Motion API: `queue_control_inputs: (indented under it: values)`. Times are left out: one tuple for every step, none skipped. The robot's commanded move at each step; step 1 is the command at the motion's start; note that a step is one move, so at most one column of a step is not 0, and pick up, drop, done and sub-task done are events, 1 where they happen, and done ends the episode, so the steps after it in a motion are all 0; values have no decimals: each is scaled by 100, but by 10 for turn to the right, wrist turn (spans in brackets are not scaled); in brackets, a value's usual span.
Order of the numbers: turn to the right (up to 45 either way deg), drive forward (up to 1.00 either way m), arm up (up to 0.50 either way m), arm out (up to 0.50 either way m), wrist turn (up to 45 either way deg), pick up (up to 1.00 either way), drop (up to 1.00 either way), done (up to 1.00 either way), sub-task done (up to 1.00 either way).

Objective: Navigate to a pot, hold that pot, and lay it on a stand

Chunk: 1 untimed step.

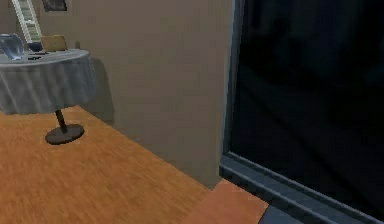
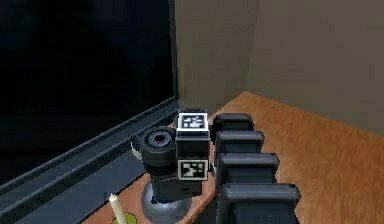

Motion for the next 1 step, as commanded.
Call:
queue_control_inputs:
  values:
    - [0,0,0,-6,0,0,0,0,0]
